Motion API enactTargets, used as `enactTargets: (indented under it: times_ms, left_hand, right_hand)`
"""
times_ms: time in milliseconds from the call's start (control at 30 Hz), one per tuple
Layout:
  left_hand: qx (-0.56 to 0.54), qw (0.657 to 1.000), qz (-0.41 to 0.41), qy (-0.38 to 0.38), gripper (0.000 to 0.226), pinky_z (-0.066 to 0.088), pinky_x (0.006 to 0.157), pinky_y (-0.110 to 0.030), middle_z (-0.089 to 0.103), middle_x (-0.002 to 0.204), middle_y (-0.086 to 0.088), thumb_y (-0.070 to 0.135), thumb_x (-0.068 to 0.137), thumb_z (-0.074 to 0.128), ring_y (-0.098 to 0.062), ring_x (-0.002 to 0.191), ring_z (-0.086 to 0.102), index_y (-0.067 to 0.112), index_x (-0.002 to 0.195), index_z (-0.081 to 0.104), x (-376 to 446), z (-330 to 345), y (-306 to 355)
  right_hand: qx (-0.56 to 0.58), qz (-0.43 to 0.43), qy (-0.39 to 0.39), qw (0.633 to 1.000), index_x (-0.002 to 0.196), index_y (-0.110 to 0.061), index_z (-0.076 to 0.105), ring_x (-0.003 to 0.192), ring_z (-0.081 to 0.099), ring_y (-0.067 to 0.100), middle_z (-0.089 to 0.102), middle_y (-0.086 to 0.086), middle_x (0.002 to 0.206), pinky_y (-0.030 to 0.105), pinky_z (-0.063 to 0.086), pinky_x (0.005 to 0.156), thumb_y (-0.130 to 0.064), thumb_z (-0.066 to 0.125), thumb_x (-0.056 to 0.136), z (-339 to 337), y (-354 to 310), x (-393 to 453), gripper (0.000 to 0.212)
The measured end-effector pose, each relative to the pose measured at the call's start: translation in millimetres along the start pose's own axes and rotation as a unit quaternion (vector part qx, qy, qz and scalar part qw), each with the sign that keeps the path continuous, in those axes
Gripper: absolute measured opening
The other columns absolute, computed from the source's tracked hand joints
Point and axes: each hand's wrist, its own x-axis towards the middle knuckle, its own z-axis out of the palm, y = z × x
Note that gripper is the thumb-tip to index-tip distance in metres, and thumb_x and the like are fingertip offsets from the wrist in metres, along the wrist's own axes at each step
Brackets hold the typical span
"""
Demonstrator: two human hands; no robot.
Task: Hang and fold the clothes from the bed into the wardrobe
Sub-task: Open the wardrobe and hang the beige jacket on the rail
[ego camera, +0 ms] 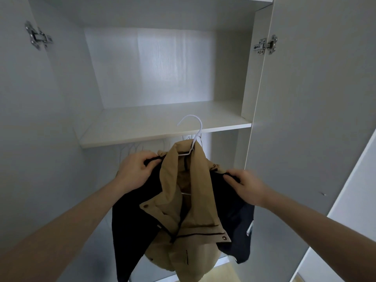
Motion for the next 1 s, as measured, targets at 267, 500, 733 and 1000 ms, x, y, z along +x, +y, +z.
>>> enactTargets:
  times_ms: [267, 500, 733, 1000]
  left_hand:
    - [-0.004, 0.999, 0.042, 0.013, 0.017, 0.043, 0.074, -0.036, 0.059, 0.086, 0.012, 0.026, 0.100, 0.047, -0.011, 0.079, 0.056, 0.026, 0.092, 0.062, -8, 43, 43]
    - [0.098, 0.987, 0.065, -0.109, 0.023, 0.040, 0.098, -0.042, 0.056, 0.090, 0.012, 0.040, 0.092, 0.033, -0.014, 0.088, 0.053, 0.032, 0.091, 0.054, -8, 81, 62]
    - [0.027, 0.978, 0.018, -0.204, 0.034, 0.043, 0.107, -0.038, 0.059, 0.131, 0.007, 0.030, 0.094, 0.055, -0.015, 0.120, 0.054, 0.029, 0.127, 0.065, 5, 104, 53]
    - [-0.103, 0.960, -0.046, -0.258, 0.039, 0.049, 0.079, -0.030, 0.067, 0.090, 0.014, 0.069, 0.086, 0.050, -0.004, 0.087, 0.063, 0.034, 0.086, 0.067, 4, 128, 63]
  right_hand:
    - [0.097, 0.072, 0.084, 0.989, 0.087, -0.037, 0.072, 0.078, 0.067, 0.000, 0.072, -0.017, 0.081, 0.022, 0.048, 0.068, -0.030, 0.056, 0.102, 15, -15, -16, 0.023]
    - [0.123, 0.155, 0.099, 0.975, 0.068, -0.037, 0.071, 0.063, 0.064, -0.002, 0.069, -0.015, 0.066, 0.010, 0.042, 0.053, -0.025, 0.061, 0.094, 25, -2, -50, 0.031]
    - [0.096, 0.280, 0.183, 0.937, 0.056, -0.019, 0.050, 0.043, 0.041, 0.005, 0.043, -0.007, 0.047, 0.029, 0.032, 0.048, -0.034, 0.066, 0.086, 35, 31, -90, 0.037]
    - [0.122, 0.312, 0.227, 0.915, 0.063, -0.028, 0.068, 0.054, 0.061, 0.011, 0.065, -0.004, 0.057, 0.028, 0.041, 0.054, -0.037, 0.065, 0.089, 42, 38, -110, 0.028]
